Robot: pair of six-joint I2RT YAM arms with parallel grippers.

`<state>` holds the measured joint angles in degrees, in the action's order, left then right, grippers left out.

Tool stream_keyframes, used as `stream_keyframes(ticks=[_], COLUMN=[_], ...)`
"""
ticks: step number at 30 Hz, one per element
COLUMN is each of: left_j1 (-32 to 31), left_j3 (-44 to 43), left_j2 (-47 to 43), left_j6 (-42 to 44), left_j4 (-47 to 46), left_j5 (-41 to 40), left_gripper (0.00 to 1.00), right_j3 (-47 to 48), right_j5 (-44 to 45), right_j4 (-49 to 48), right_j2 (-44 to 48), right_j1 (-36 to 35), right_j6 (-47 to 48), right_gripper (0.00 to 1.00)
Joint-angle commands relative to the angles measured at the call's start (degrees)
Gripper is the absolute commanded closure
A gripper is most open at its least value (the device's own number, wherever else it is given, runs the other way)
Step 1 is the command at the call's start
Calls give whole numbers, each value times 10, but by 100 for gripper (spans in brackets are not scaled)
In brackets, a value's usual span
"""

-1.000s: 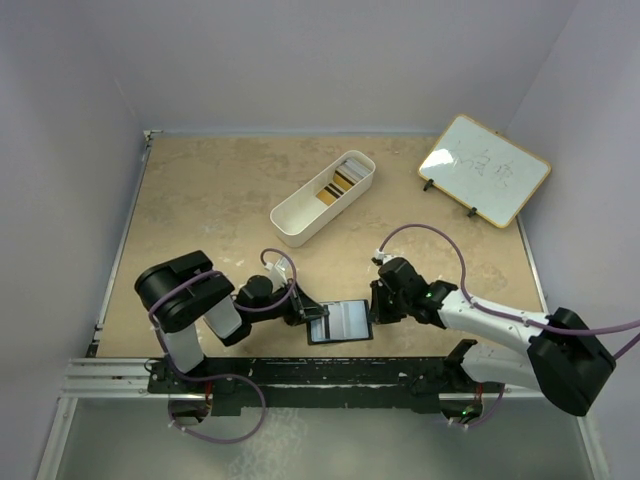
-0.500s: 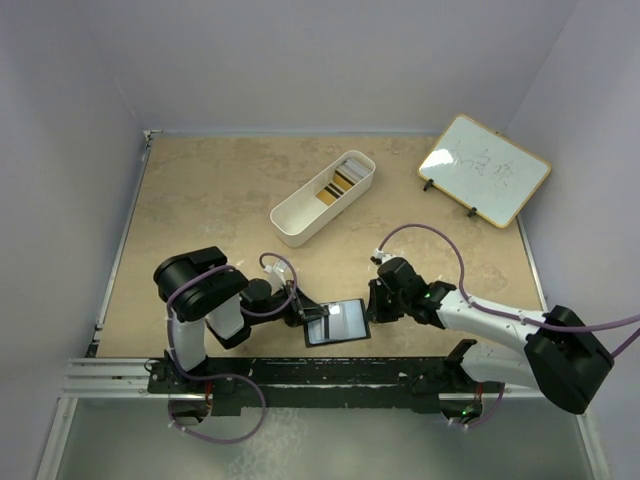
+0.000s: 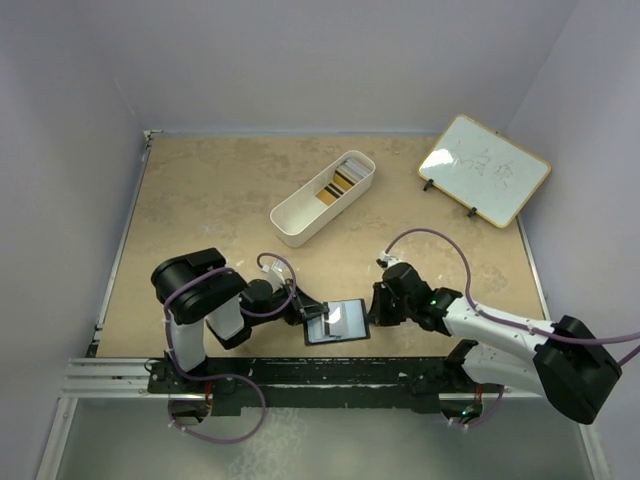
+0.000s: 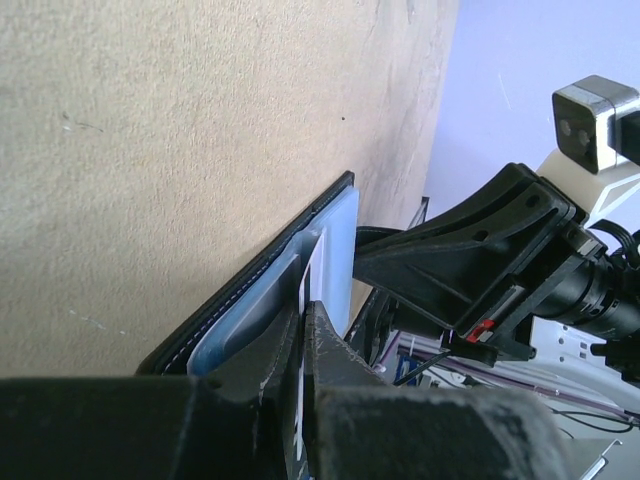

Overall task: Put the credit cards into the card holder
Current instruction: Insert the credit card into the card holder.

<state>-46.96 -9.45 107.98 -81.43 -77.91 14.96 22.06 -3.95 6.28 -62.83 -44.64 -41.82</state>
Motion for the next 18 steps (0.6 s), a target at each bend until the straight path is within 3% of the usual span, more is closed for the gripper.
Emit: stream_keyframes(ticks=[1, 9, 15, 18], left_j1=[-8, -45, -49, -50], left_j3=[-9, -24, -32, -39], left_j2=[-18, -12, -34, -73], left_j6=[20, 17, 21, 26], left_j4=[15, 23, 57, 98], left_j5=[-30, -53, -59, -60], left_gripper=[100, 100, 100, 91], right_j3=[-26, -68, -60, -32], right_j5=[-6, -27, -18, -12], right_j4=[16, -40, -11, 34], right_j2=[13, 47, 71, 89], right_j1=[-6, -6, -6, -6], right_j6=[-33, -99, -95, -67], right_gripper=[94, 94, 93, 89])
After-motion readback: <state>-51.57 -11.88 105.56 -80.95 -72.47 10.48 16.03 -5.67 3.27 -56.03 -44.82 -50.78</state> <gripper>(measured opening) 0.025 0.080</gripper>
